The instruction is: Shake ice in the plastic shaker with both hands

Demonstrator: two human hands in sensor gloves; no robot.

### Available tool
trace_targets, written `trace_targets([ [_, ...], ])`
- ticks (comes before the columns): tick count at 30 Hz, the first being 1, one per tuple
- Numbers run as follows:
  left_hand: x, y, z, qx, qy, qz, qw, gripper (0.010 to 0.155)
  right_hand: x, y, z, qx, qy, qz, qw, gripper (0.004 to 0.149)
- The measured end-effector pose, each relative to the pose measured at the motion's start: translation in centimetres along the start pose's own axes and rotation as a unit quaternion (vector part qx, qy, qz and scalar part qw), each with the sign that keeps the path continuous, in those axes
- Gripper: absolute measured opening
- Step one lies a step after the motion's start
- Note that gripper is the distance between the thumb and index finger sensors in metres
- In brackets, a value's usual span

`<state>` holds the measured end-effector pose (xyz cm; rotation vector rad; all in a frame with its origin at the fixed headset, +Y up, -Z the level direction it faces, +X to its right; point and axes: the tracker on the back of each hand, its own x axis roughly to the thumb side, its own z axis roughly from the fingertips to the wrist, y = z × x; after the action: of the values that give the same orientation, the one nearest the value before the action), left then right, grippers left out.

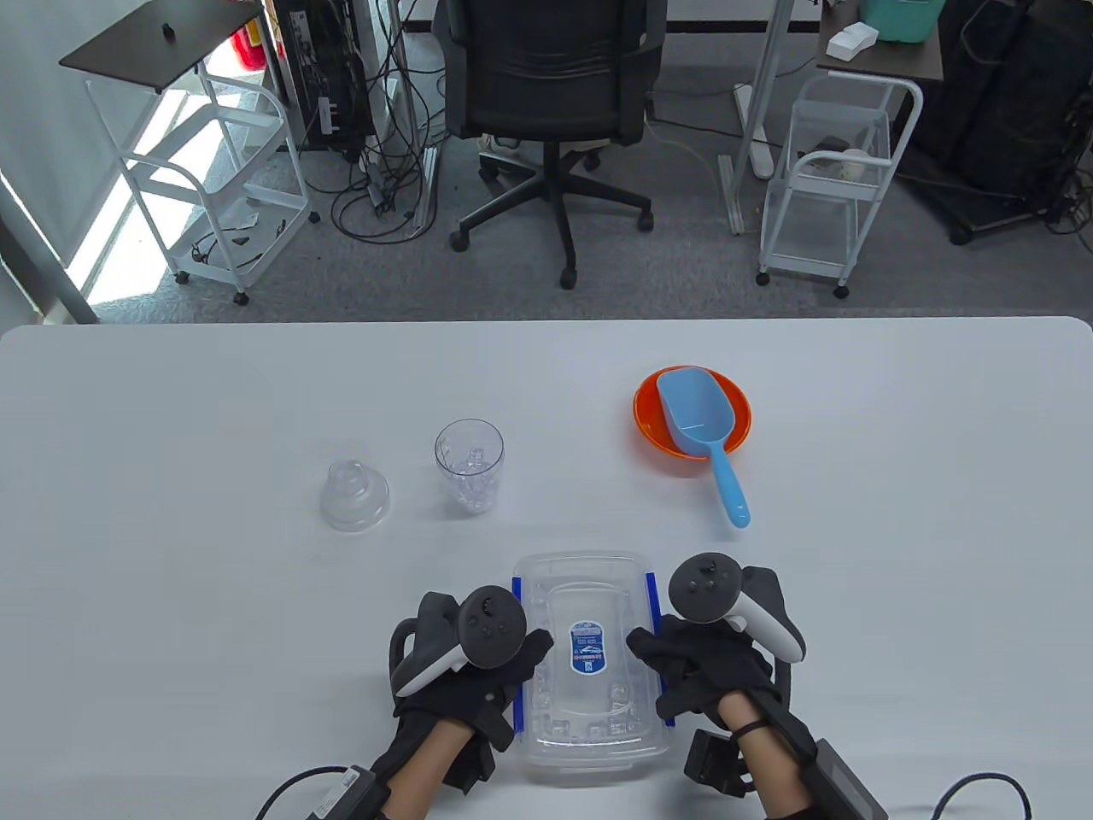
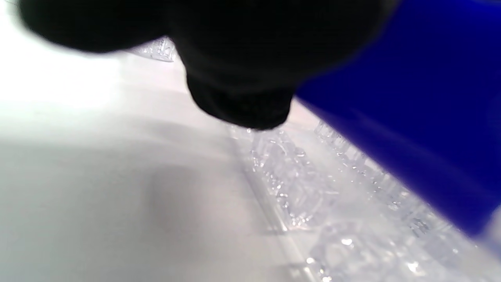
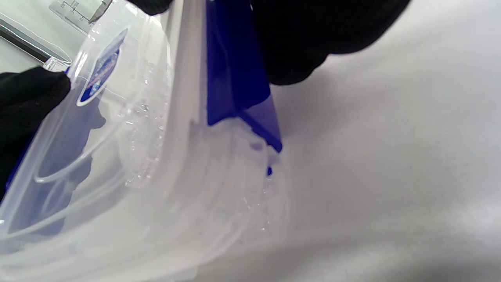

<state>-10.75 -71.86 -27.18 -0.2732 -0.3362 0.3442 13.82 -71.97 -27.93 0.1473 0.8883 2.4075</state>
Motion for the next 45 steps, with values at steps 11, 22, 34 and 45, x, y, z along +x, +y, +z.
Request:
trace_targets([
  [11,-1.2,2.3,1.7,0.012,-0.008,0.06,0.998,0.076,-0.7,-2.2,1.6,-0.048,0.002,-0.026,0.999,0.081],
  [22,-3.8,4.4,3.0,0.083,0.027,0.019,0.996,0.075,5.9,-5.7,2.1,-0.139,0.078,0.112,0.981,0.082],
  [34,-5.4,5.3,3.8,0.074,0.093,0.032,0.992,0.077,22.5,-10.3,2.9,-0.231,0.071,0.333,0.911,0.089],
  [45,-8.0,6.2,4.5,0.107,0.168,0.017,0.98,0.075,25.9,-6.7,-8.5,-0.186,-0.023,0.286,0.94,0.101],
])
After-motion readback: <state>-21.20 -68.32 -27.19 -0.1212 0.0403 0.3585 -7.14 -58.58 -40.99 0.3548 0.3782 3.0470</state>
